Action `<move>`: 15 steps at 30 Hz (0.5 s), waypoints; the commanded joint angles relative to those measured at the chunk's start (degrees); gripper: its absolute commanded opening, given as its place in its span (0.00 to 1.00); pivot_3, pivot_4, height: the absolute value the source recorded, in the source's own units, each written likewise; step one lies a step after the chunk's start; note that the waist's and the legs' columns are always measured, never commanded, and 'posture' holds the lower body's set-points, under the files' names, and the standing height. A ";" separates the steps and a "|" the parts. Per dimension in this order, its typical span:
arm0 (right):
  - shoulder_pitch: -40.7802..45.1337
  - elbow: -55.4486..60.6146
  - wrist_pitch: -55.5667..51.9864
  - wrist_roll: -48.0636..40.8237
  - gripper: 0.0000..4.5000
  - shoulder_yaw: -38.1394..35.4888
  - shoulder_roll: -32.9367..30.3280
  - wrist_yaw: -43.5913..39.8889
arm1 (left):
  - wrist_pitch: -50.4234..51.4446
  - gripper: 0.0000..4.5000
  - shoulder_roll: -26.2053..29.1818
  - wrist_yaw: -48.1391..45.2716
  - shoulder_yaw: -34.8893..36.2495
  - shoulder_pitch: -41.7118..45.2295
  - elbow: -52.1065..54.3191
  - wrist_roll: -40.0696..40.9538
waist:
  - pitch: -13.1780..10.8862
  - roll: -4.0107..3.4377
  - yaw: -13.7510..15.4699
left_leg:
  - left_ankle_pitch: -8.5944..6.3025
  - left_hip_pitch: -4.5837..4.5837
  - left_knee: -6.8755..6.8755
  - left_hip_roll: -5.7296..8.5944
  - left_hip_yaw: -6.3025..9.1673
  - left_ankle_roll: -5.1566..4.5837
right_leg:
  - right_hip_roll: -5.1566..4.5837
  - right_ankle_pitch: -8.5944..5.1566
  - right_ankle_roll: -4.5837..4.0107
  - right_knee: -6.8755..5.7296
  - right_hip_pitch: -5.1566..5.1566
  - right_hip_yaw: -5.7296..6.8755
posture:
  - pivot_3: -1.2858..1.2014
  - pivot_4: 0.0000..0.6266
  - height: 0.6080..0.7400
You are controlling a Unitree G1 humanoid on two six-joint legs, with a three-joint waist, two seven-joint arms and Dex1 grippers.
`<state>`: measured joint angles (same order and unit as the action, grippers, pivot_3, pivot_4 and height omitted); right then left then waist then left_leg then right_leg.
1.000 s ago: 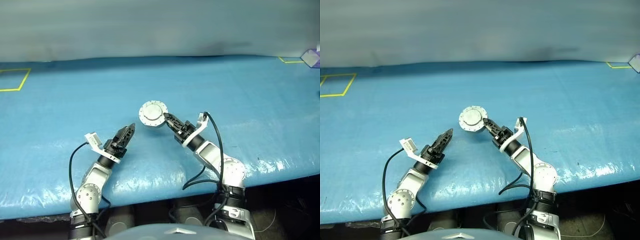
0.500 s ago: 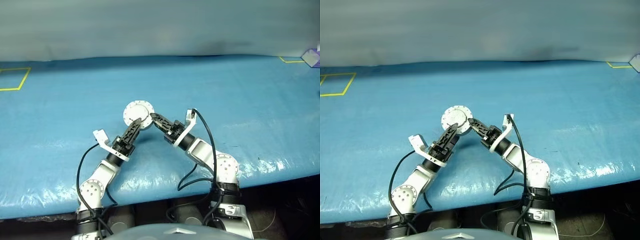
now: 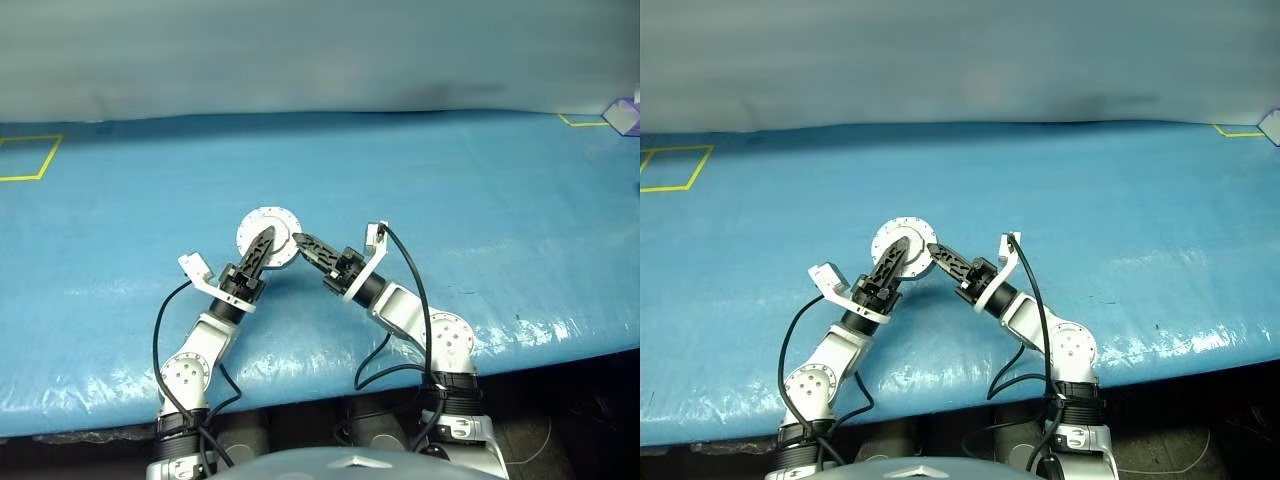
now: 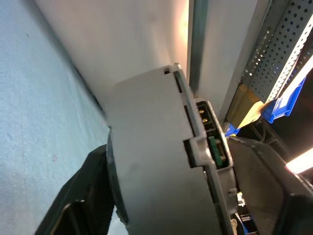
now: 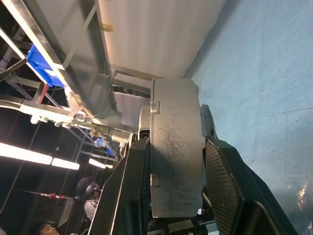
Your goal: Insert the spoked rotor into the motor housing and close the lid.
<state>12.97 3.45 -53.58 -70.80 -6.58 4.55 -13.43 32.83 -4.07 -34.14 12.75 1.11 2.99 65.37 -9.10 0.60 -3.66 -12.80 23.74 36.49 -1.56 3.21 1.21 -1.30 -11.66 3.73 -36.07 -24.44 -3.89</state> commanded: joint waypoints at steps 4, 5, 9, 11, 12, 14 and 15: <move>0.51 3.73 1.75 0.55 0.30 2.14 1.57 -2.52 | -0.63 0.58 -1.41 0.60 -0.96 0.56 0.32 -0.76 | 0.00 0.00 -0.01 | 0.00 0.03 0.13 0.00 0.00 -0.01 | 0.00 0.03 0.03 -0.02 0.02 -0.01 | 0.52 0.24 1.00; 0.53 3.93 2.27 1.82 0.30 2.68 1.18 -2.92 | -0.31 0.58 -1.55 1.54 -0.69 0.57 -0.06 -0.42 | 0.00 0.00 -0.01 | -0.01 0.03 0.16 0.00 0.00 -0.01 | 0.00 0.03 0.04 -0.02 0.03 -0.01 | 0.52 0.24 1.00; 0.71 2.09 2.91 2.74 0.37 1.98 1.45 -2.41 | 0.09 0.58 -1.44 1.26 -0.78 0.62 -0.64 0.24 | 0.00 0.00 -0.01 | -0.02 0.07 0.34 0.00 0.01 -0.04 | 0.00 0.06 0.08 -0.06 0.05 0.00 | 0.52 0.24 1.00; 0.71 1.61 3.07 2.87 0.49 1.61 1.54 -2.42 | -0.15 0.58 -1.47 1.63 -0.69 0.58 -0.74 0.11 | 0.00 0.00 0.00 | -0.03 0.07 0.41 0.00 0.01 -0.05 | 0.00 0.08 0.09 -0.06 0.09 -0.01 | 0.52 0.24 1.00; 0.72 1.45 3.76 3.39 0.55 1.29 1.95 -1.84 | -0.39 0.58 -1.57 2.01 -0.58 0.53 -0.77 -0.09 | 0.00 0.00 -0.02 | -0.03 0.06 0.45 0.00 0.01 -0.05 | 0.00 0.08 0.09 -0.06 0.10 -0.01 | 0.52 0.24 1.00; 0.74 1.42 6.41 5.45 0.71 0.81 2.66 -1.03 | -0.84 0.58 -1.77 2.80 -0.38 0.43 -0.78 -0.58 | 0.00 0.00 -0.02 | -0.03 0.06 0.48 0.00 0.01 -0.06 | 0.00 0.11 0.09 -0.06 0.11 -0.01 | 0.52 0.24 1.00; 0.77 1.53 7.86 6.58 0.77 0.75 2.85 -0.99 | -1.14 0.58 -1.70 2.93 -0.41 0.41 -0.79 -1.05 | 0.00 0.00 -0.01 | -0.03 0.06 0.49 0.00 0.01 -0.06 | 0.00 0.12 0.10 -0.06 0.11 -0.01 | 0.52 0.24 1.00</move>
<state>13.12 3.01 -48.72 -65.10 -5.52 4.53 -14.37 32.76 -4.09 -31.01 12.84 1.13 1.05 64.62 -9.10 0.59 -3.67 -12.83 23.80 36.98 -1.55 3.22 1.15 -1.30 -11.54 3.83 -36.13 -24.33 -3.91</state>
